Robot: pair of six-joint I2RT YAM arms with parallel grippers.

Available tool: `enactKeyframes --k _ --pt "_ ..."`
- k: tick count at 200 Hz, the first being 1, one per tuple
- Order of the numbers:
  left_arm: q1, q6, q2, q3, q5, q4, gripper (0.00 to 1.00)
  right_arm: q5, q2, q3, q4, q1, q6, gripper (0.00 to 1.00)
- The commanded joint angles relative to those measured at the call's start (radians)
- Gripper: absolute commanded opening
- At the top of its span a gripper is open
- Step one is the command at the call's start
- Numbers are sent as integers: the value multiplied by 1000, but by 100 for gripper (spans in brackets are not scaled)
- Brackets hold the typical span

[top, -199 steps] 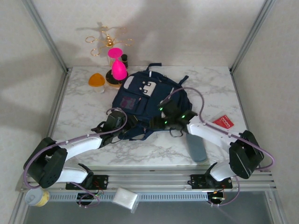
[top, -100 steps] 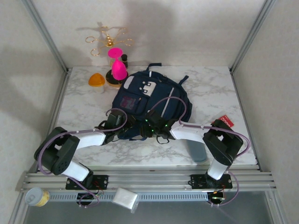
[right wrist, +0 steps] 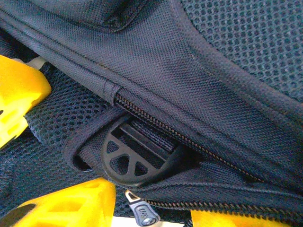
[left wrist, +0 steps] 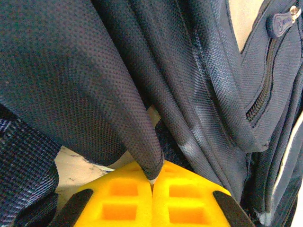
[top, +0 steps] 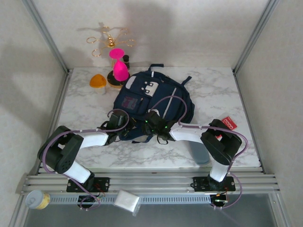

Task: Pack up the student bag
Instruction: Zip the student bag at the center of the table.

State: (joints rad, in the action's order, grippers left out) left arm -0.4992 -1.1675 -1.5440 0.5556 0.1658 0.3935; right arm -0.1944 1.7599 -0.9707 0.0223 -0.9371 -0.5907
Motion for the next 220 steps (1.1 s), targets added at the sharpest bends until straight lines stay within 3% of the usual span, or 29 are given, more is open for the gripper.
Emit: enactKeyframes --k 1,48,93,187,220 --pt "2 -14 2 31 30 44 0 -13 -2 36 -57 -19 24 43" --pt "1 -16 3 23 26 43 0 -126 16 34 -4 -74 32 40" --pt "1 -27 15 17 10 32 0 -256 85 -78 109 -70 -9 30" --pt "9 -8 26 33 -31 -9 0 -144 -1 -61 187 -71 8 5" --pt "31 -5 19 38 -58 -27 0 -109 -46 -46 222 -63 2 1"
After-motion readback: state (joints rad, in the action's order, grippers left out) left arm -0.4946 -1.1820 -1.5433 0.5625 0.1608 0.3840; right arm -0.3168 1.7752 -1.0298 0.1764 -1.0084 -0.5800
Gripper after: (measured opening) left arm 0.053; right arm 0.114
